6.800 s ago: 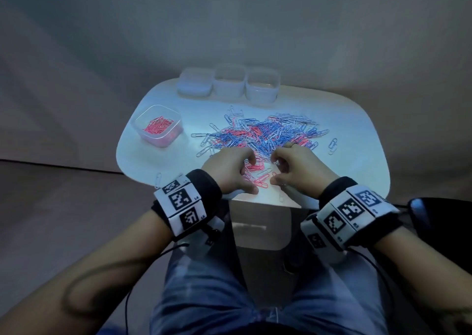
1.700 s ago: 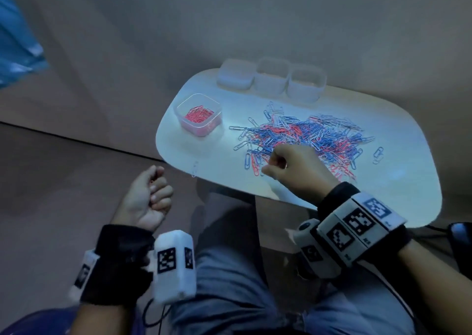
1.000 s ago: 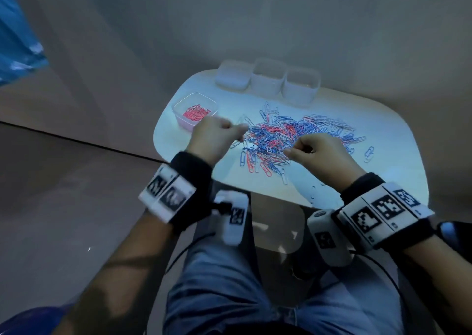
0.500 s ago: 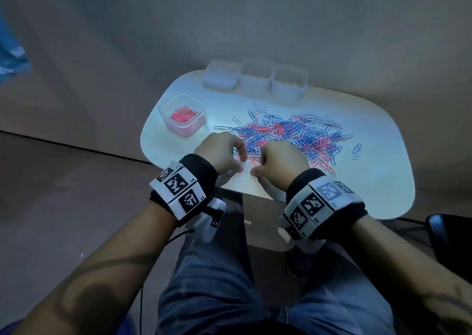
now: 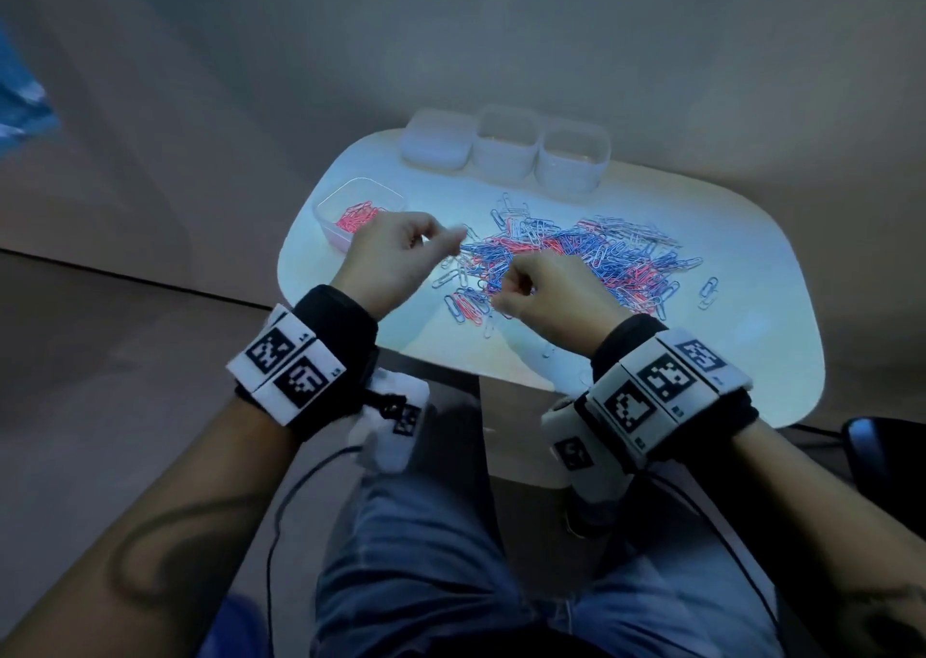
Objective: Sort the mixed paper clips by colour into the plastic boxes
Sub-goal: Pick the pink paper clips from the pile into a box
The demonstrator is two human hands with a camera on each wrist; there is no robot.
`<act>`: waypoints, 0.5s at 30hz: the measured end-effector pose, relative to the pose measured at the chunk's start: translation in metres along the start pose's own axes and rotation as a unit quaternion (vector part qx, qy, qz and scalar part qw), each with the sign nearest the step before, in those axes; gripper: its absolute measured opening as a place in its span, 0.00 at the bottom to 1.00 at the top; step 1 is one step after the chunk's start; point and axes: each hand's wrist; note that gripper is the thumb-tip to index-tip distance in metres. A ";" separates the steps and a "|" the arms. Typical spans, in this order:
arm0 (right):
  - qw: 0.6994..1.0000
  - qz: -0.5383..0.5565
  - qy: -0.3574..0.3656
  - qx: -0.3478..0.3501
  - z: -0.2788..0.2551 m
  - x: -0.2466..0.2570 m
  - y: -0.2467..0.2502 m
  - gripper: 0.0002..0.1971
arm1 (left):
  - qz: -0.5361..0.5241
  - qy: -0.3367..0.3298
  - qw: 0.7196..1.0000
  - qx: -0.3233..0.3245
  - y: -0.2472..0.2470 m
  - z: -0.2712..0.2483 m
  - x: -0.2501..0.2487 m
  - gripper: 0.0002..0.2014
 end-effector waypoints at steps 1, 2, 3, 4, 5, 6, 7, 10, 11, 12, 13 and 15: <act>0.999 0.036 0.009 -0.014 0.000 0.009 0.001 0.08 | -0.088 0.086 0.992 -0.001 -0.004 -0.002 -0.001 0.17; 0.996 0.080 0.013 -0.030 0.001 0.019 0.002 0.10 | -0.179 0.176 0.968 0.011 -0.007 -0.004 -0.004 0.21; 0.991 0.123 0.015 -0.041 0.002 0.028 0.002 0.12 | -0.258 0.247 0.934 0.027 -0.011 -0.006 -0.005 0.24; 0.988 0.150 0.020 -0.043 0.003 0.035 0.001 0.15 | -0.317 0.289 0.902 0.040 -0.014 -0.007 -0.004 0.26; 0.987 0.151 0.031 -0.036 0.004 0.039 -0.002 0.16 | -0.360 0.311 0.878 0.053 -0.017 -0.007 -0.002 0.28; 0.990 0.134 0.044 -0.027 0.003 0.042 -0.006 0.17 | -0.392 0.319 0.860 0.071 -0.020 -0.008 -0.001 0.29; 0.992 0.116 0.053 -0.026 0.001 0.043 -0.011 0.16 | -0.414 0.322 0.847 0.083 -0.024 -0.011 0.001 0.30; 0.991 0.119 0.056 -0.033 -0.002 0.038 -0.020 0.08 | -0.467 0.376 0.798 0.061 -0.032 -0.020 0.001 0.27; 0.988 0.143 0.047 -0.020 -0.003 0.035 -0.020 0.08 | -0.480 0.395 0.783 0.036 -0.031 -0.022 0.001 0.26; 0.984 0.176 0.023 -0.003 -0.003 0.031 -0.017 0.08 | -0.487 0.406 0.773 0.013 -0.028 -0.023 0.001 0.24; 0.979 0.204 -0.006 0.011 -0.002 0.027 -0.014 0.07 | -0.483 0.408 0.775 -0.006 -0.024 -0.022 0.003 0.22; 0.982 0.183 -0.024 0.028 0.001 0.016 -0.011 0.02 | -0.437 0.383 0.813 -0.025 -0.015 -0.018 0.010 0.19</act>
Point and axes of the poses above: each hand's wrist, its own z-axis towards the middle knuckle, its own y-axis out of the back of the hand, x = y × z, and after that the axes turned 15 degrees about -x, right-handed
